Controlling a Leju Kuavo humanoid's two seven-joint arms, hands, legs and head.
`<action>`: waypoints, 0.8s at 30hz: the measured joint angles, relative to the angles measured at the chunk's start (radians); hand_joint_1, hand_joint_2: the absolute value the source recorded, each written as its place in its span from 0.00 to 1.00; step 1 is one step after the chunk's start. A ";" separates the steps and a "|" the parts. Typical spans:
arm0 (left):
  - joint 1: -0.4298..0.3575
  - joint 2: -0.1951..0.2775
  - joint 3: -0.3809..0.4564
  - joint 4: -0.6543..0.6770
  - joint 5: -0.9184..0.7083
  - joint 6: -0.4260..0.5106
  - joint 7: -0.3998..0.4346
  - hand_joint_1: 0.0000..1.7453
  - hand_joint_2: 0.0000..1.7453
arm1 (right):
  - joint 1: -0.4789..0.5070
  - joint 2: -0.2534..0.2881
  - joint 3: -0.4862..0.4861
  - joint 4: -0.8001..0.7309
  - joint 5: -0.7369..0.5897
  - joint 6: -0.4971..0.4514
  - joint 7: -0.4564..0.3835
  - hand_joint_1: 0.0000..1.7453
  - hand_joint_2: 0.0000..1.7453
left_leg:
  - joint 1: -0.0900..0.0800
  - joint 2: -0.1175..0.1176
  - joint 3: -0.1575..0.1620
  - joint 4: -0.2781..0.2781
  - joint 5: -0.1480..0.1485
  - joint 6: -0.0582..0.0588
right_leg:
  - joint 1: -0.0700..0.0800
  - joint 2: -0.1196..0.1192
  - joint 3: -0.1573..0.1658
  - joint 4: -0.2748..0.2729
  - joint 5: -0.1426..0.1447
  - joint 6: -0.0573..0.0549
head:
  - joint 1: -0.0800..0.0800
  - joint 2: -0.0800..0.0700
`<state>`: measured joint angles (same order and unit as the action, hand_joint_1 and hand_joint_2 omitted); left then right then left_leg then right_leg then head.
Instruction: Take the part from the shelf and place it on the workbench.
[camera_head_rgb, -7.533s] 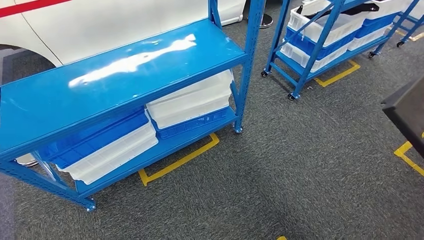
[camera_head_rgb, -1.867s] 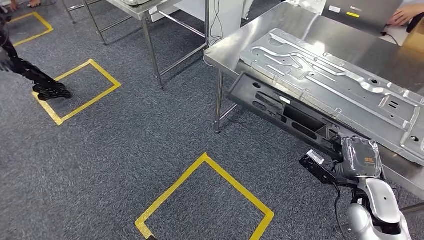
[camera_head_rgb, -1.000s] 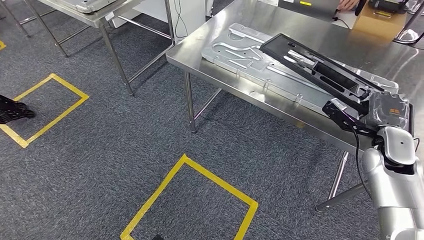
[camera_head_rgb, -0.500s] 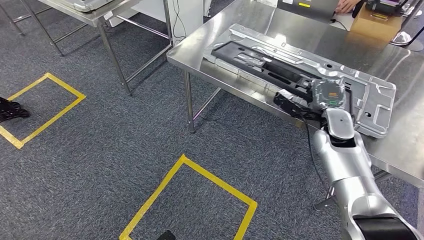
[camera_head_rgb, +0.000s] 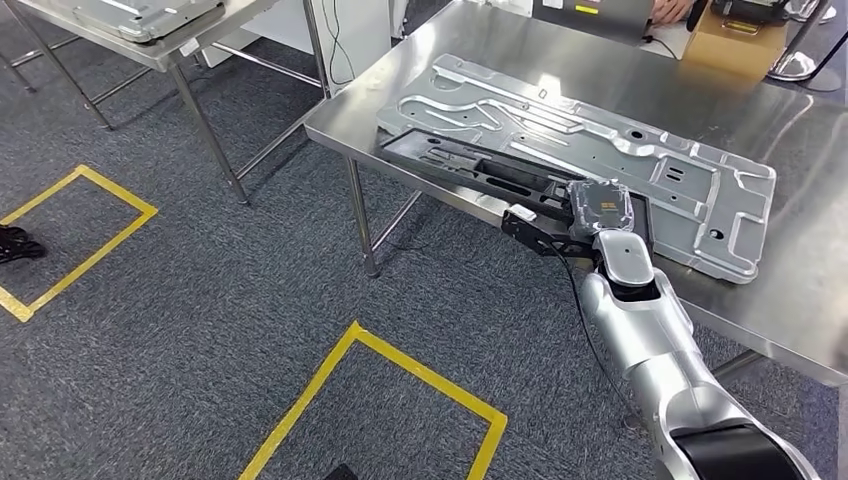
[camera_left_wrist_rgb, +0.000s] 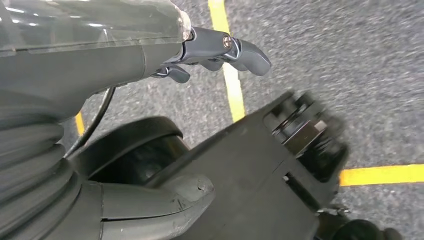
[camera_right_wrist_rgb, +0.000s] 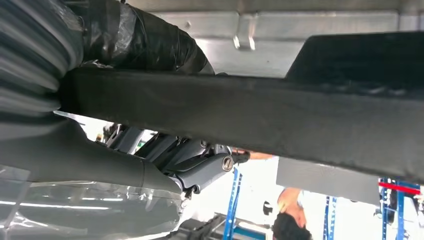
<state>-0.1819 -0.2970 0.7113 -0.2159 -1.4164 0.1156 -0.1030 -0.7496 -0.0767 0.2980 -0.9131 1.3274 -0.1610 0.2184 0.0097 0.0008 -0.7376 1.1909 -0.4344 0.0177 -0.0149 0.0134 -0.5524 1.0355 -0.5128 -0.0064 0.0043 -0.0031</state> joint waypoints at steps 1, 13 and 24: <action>0.000 0.001 0.000 0.000 0.000 0.000 0.000 0.00 1.00 | -0.001 0.000 0.001 0.002 0.000 0.000 0.000 1.00 1.00 | -0.004 -0.003 0.022 -0.060 0.033 0.008 | 0.002 0.002 0.008 0.000 -0.009 0.004 | 0.000 0.000; 0.004 0.000 -0.001 0.000 0.003 0.000 -0.001 0.00 1.00 | 0.003 -0.009 0.004 0.010 -0.013 0.003 -0.001 1.00 1.00 | -0.002 -0.006 0.177 -0.193 -0.035 0.040 | -0.014 -0.008 -0.179 0.240 -0.090 0.064 | 0.001 0.000; -0.001 -0.001 -0.001 0.002 0.021 0.009 -0.003 0.00 1.00 | 0.000 -0.070 0.004 -0.008 0.032 0.000 0.031 1.00 1.00 | 0.005 -0.003 0.177 -0.023 -0.093 -0.014 | -0.007 -0.018 -0.091 -0.018 0.106 -0.004 | 0.001 0.000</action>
<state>-0.1830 -0.2981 0.7107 -0.2138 -1.3957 0.1247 -0.1056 -0.7498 -0.1465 0.3023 -0.9213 1.3595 -0.1612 0.2492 0.0143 -0.0025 -0.5601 1.1679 -0.5269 0.0036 -0.0215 -0.0047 -0.6437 1.0174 -0.4064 -0.0102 0.0052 -0.0031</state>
